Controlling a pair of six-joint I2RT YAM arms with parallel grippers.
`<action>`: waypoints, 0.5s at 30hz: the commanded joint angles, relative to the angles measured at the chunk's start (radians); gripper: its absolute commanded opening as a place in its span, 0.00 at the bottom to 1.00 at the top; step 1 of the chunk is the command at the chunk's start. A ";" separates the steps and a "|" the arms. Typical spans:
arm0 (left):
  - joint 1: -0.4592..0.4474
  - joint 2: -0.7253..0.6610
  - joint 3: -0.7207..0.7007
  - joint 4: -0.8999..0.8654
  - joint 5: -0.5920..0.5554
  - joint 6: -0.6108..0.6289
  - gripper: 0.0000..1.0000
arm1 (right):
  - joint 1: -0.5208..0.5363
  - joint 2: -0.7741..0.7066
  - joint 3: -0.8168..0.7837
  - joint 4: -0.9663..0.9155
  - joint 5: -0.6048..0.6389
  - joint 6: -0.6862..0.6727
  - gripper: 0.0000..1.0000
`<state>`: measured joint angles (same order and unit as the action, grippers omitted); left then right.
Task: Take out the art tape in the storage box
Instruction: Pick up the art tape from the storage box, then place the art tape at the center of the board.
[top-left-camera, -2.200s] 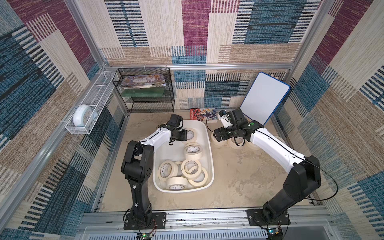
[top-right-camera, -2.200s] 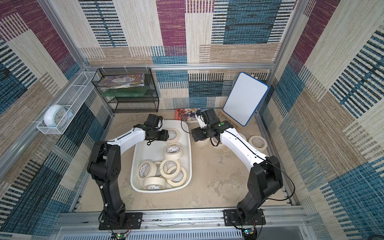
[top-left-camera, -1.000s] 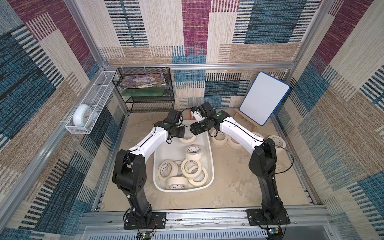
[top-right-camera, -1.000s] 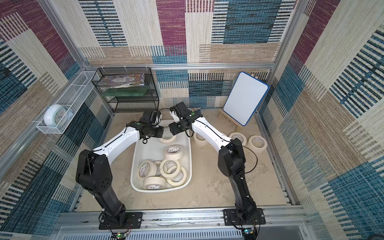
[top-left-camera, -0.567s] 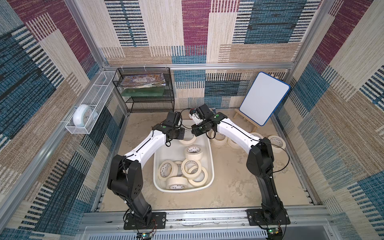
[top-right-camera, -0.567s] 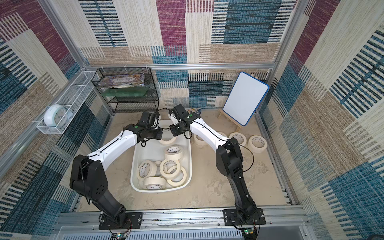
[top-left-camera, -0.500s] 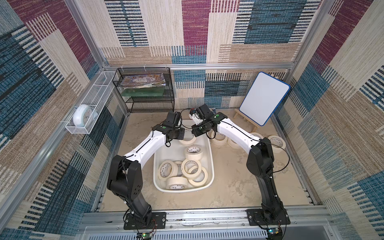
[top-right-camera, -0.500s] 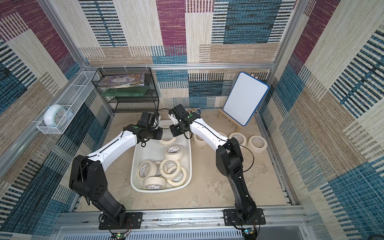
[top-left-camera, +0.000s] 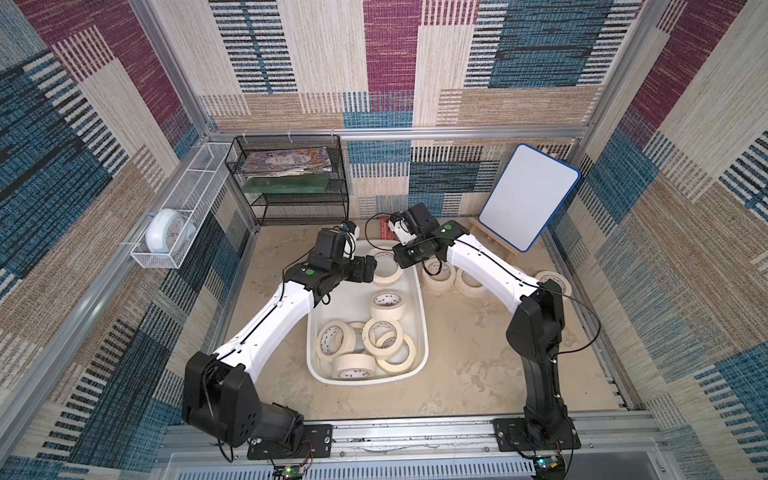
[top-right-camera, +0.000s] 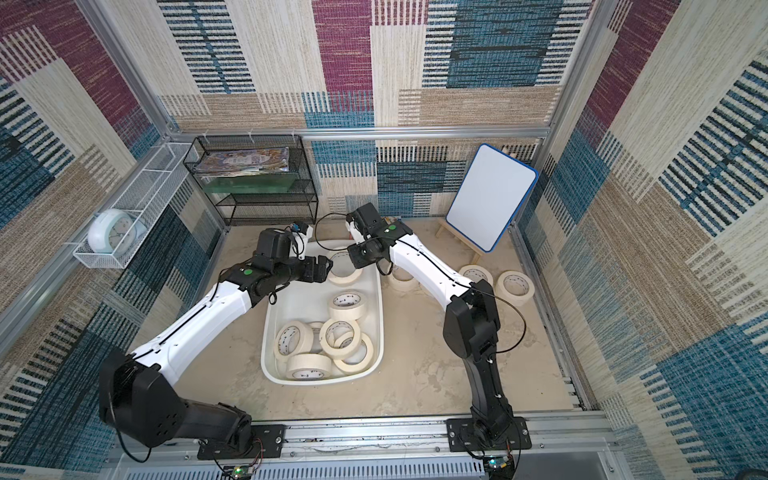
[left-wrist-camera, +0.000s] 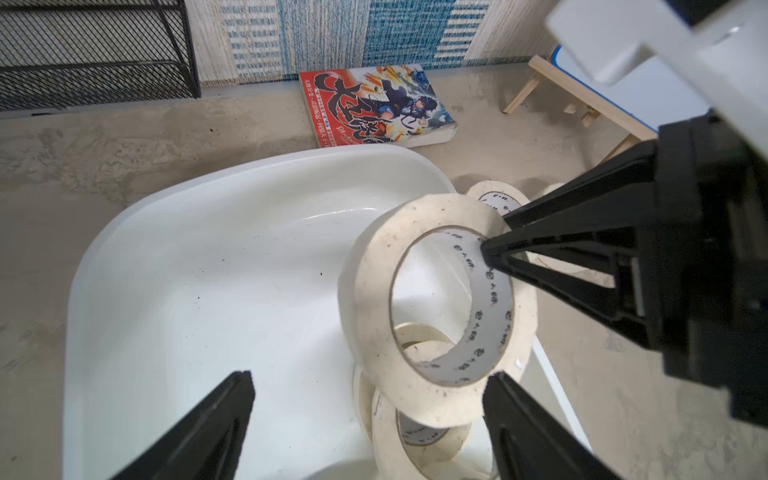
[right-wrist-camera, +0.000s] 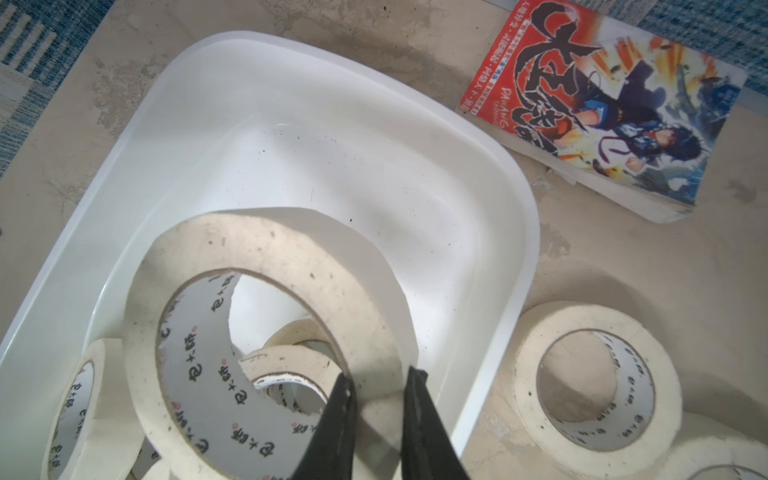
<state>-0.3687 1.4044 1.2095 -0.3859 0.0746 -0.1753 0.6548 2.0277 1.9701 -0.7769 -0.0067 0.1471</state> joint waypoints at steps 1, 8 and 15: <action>0.002 -0.053 -0.028 -0.057 -0.041 0.016 0.89 | -0.038 -0.088 -0.092 -0.014 0.041 0.018 0.00; 0.004 -0.028 -0.171 0.025 0.080 -0.041 0.85 | -0.219 -0.406 -0.481 0.023 0.117 0.121 0.00; 0.006 0.061 -0.154 0.084 0.194 -0.053 0.84 | -0.466 -0.609 -0.734 -0.059 0.150 0.148 0.00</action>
<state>-0.3637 1.4551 1.0420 -0.3573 0.2001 -0.2230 0.2504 1.4651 1.2842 -0.8070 0.1097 0.2577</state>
